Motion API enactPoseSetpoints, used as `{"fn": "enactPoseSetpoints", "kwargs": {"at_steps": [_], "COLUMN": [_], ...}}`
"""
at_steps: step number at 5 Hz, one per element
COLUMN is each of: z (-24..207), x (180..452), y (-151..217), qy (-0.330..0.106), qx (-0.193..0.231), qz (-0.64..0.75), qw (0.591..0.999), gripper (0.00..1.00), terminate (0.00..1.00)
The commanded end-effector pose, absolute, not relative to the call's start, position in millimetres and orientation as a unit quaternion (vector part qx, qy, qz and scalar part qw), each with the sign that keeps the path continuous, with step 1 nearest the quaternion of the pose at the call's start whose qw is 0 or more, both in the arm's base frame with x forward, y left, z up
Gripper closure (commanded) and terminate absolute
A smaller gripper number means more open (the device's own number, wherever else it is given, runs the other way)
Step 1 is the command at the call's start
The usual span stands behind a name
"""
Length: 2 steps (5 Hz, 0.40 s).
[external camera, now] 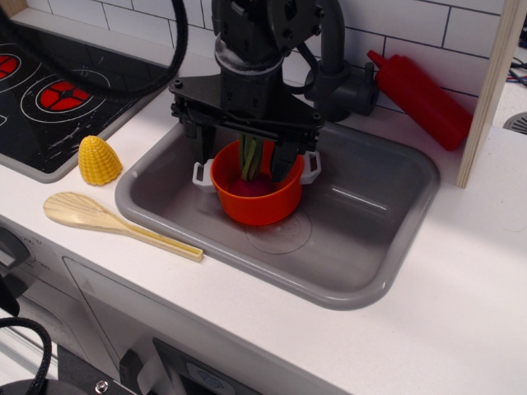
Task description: Take beet from pot sink
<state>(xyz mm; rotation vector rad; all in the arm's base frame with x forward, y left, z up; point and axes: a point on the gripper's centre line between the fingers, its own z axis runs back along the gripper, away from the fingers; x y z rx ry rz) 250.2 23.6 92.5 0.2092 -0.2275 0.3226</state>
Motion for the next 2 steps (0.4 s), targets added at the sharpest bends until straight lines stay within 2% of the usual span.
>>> {"fn": "enactPoseSetpoints", "kwargs": {"at_steps": [1,2], "z": [93,86], "x": [250,278], "y": [24,12], "qy": [-0.113,-0.095], "qx": [0.104,0.103], "qz": [0.160,0.221], "qw": [0.975,0.965], "gripper": [0.00,0.00], "terminate": [0.00,0.00]}}
